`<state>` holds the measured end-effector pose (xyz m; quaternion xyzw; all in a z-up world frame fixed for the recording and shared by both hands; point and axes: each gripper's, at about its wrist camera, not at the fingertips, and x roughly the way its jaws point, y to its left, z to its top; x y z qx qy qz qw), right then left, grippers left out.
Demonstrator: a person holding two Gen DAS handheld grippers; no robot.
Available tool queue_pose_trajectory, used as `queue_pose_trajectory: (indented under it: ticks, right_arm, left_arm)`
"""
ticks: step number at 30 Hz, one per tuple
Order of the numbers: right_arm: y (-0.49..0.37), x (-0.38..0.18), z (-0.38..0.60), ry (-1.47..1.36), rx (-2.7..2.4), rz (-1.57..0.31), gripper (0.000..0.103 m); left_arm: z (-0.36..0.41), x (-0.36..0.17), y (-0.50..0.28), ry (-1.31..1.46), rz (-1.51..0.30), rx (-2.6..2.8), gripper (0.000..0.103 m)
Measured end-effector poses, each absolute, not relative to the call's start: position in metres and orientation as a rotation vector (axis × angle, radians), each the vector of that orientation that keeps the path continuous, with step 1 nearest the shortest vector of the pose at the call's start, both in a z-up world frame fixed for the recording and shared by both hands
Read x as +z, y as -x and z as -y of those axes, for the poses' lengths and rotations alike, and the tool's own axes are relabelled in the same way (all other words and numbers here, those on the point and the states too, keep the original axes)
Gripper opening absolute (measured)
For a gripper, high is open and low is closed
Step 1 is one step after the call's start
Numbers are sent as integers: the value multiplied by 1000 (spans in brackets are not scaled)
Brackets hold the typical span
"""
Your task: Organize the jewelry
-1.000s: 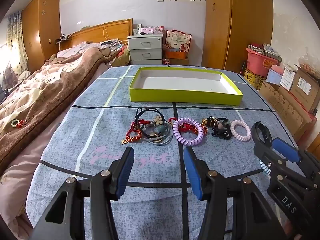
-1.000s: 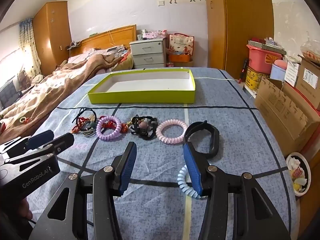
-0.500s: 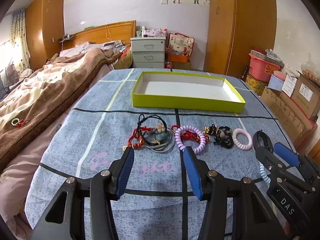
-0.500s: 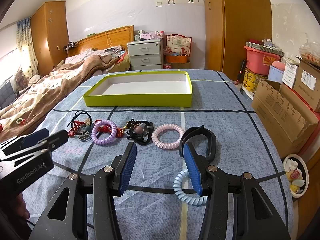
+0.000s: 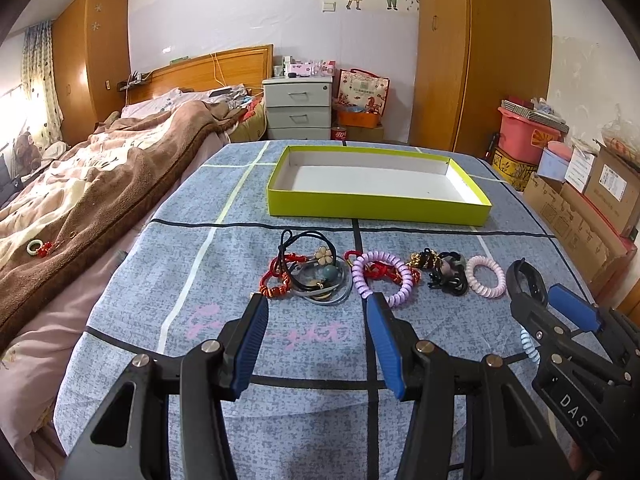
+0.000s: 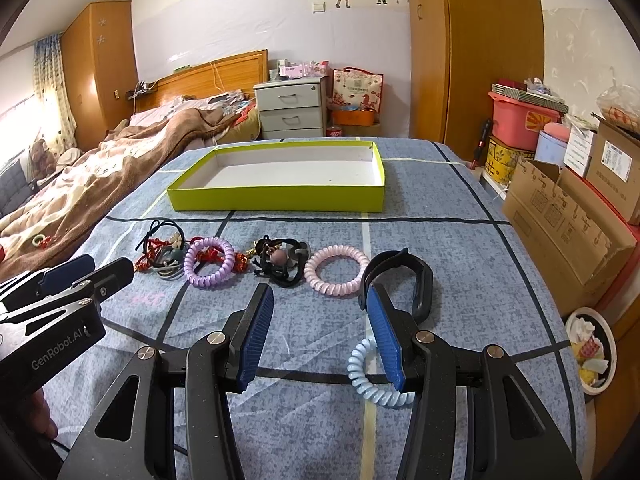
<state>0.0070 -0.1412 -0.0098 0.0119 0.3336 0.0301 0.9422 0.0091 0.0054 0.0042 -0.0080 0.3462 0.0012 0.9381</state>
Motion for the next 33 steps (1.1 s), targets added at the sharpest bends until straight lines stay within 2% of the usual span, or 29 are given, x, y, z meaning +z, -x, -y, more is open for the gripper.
queue_pose_trajectory:
  ticks: [33]
  right_arm:
    - [-5, -11, 139, -22, 61, -682, 50]
  left_arm:
    - [-6, 6, -8, 18, -717, 4, 53]
